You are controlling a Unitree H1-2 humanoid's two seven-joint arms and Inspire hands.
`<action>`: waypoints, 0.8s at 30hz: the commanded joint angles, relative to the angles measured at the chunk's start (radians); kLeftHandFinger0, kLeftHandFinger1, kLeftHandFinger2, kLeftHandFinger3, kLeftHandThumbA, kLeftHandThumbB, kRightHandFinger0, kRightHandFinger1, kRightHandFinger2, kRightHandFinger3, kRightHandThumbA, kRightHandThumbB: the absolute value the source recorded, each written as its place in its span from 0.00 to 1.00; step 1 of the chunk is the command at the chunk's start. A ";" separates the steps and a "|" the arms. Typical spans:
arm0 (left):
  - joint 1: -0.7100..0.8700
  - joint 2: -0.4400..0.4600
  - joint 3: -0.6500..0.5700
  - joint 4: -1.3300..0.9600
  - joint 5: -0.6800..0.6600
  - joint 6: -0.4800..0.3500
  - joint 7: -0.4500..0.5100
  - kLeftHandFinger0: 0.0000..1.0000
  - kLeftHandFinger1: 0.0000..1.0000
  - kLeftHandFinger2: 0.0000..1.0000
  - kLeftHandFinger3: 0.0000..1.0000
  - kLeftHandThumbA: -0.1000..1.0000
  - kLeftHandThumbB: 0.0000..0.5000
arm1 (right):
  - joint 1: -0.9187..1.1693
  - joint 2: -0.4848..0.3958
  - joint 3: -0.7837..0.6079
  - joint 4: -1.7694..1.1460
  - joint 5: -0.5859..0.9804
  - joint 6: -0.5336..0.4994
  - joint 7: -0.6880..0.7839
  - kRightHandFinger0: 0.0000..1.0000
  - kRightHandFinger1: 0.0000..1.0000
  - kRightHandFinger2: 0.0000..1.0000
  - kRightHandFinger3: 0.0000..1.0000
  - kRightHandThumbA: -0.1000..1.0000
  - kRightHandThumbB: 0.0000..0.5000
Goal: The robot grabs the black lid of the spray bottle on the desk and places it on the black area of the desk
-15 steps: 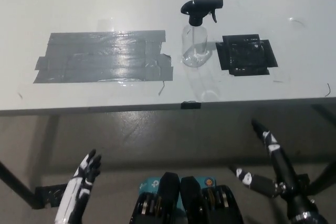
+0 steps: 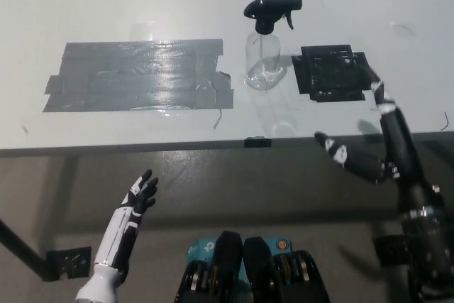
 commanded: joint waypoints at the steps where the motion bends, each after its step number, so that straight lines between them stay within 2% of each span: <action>1: 0.004 0.002 -0.005 -0.001 0.013 -0.044 0.004 1.00 1.00 1.00 1.00 1.00 0.33 | -0.128 -0.037 0.000 0.027 -0.081 0.051 0.000 1.00 1.00 1.00 1.00 0.93 0.59; 4: 0.009 0.002 -0.003 0.002 0.011 -0.043 0.003 1.00 1.00 1.00 1.00 1.00 0.32 | -0.242 -0.079 0.035 0.093 -0.183 0.093 0.007 1.00 1.00 1.00 1.00 0.97 0.60; 5: 0.010 0.002 -0.002 0.002 0.010 -0.042 0.003 1.00 1.00 1.00 1.00 1.00 0.34 | -0.269 -0.089 0.047 0.113 -0.203 0.097 0.006 1.00 1.00 1.00 1.00 0.96 0.60; 10: 0.024 0.012 -0.002 0.010 0.022 -0.050 0.004 1.00 1.00 1.00 1.00 1.00 0.37 | -0.448 -0.129 0.130 0.272 -0.294 0.140 0.017 1.00 1.00 1.00 1.00 0.89 0.73; 15: 0.022 0.023 -0.001 0.039 0.033 -0.076 0.004 1.00 1.00 1.00 1.00 1.00 0.34 | -0.595 -0.135 0.214 0.409 -0.325 0.191 0.076 1.00 1.00 1.00 1.00 0.82 0.92; 18: 0.024 0.027 -0.001 0.044 0.040 -0.085 0.006 1.00 1.00 1.00 1.00 1.00 0.33 | -0.666 -0.127 0.261 0.495 -0.348 0.223 0.097 1.00 1.00 1.00 1.00 0.83 1.00; 21: 0.022 0.032 -0.005 0.051 0.043 -0.096 0.002 1.00 1.00 1.00 1.00 1.00 0.33 | -0.716 -0.117 0.289 0.565 -0.356 0.237 0.093 1.00 1.00 1.00 1.00 0.81 1.00; 24: 0.014 0.037 -0.007 0.054 0.055 -0.097 0.005 1.00 1.00 1.00 1.00 1.00 0.34 | -0.755 -0.107 0.308 0.627 -0.362 0.242 0.086 1.00 1.00 1.00 1.00 0.83 1.00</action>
